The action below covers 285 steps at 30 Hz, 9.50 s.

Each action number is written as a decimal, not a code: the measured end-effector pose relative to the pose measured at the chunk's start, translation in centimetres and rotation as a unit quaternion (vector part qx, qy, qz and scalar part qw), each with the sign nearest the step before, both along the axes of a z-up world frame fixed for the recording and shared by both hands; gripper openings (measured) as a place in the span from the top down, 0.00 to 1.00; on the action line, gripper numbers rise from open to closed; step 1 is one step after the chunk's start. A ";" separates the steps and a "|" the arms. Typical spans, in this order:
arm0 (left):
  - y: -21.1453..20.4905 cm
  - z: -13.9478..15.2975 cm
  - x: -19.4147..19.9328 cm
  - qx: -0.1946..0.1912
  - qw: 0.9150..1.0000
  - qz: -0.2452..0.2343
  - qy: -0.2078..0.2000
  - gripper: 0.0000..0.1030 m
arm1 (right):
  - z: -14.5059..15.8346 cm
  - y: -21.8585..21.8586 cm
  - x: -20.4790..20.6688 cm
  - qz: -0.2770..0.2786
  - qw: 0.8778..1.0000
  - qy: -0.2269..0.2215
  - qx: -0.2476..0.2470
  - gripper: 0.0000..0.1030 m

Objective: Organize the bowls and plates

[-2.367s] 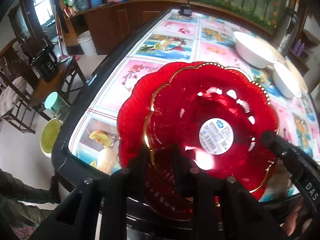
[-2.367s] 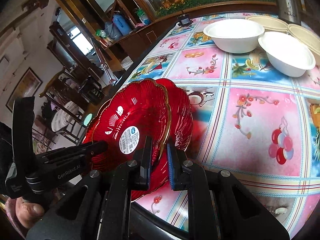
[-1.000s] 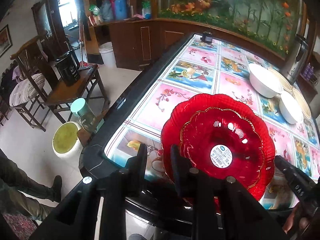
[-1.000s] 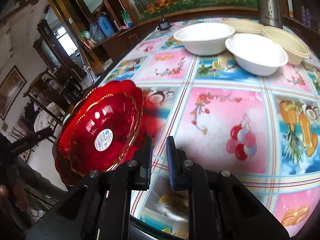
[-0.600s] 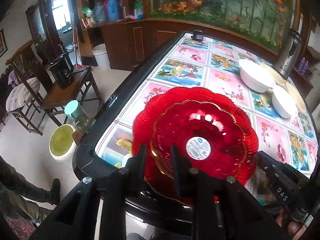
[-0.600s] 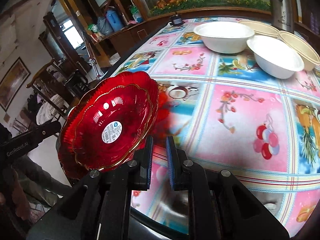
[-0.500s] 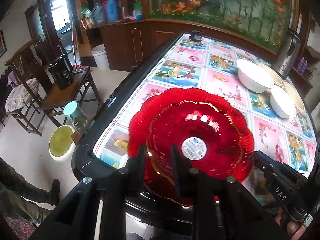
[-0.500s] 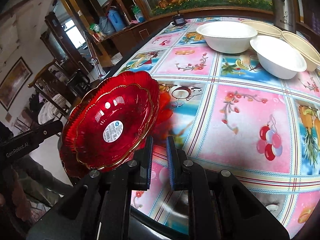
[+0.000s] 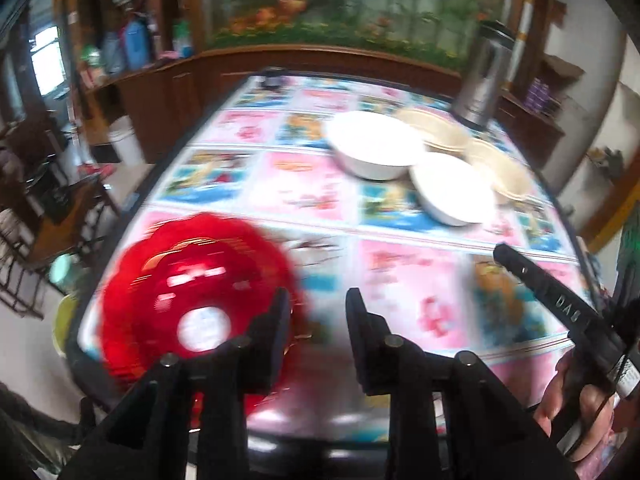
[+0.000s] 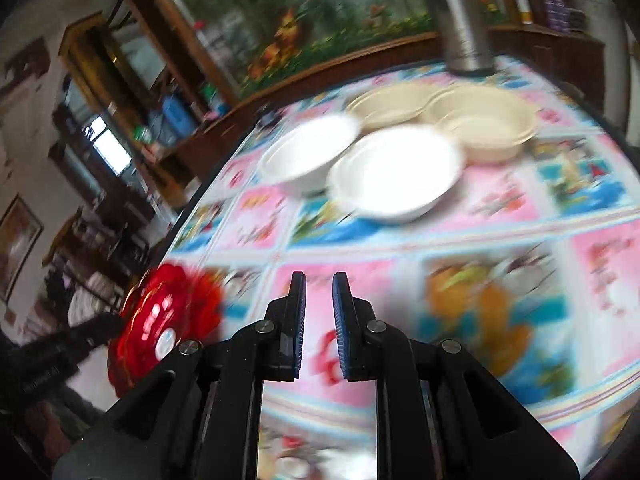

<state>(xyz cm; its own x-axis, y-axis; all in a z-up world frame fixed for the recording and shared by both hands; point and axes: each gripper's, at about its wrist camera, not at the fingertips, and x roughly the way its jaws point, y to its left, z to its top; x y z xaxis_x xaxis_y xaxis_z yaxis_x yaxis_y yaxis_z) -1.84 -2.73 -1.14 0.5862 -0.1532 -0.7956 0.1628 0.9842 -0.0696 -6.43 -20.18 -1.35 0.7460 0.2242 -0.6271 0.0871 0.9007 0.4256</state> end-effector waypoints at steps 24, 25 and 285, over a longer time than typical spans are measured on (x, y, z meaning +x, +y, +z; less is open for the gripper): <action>-12.2 -4.7 8.7 0.020 0.997 -0.015 0.076 0.65 | -2.3 -19.7 8.0 -0.136 0.984 0.038 0.109 0.83; -12.4 -4.8 8.8 0.021 0.997 -0.016 0.079 0.65 | -2.5 -19.9 8.6 -0.138 0.983 0.044 0.109 0.83; 15.2 -0.2 0.5 -0.037 0.989 0.141 -0.021 0.57 | 0.5 20.9 6.4 0.243 0.968 0.056 0.036 0.89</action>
<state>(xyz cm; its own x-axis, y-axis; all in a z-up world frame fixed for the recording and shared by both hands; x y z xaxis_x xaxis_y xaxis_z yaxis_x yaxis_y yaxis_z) -1.38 12.51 -1.30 0.6458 -0.0359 -0.7627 -0.1126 0.9835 -0.1417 0.01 0.73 -0.84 0.4700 0.5774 -0.6676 -0.2891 0.8153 0.5017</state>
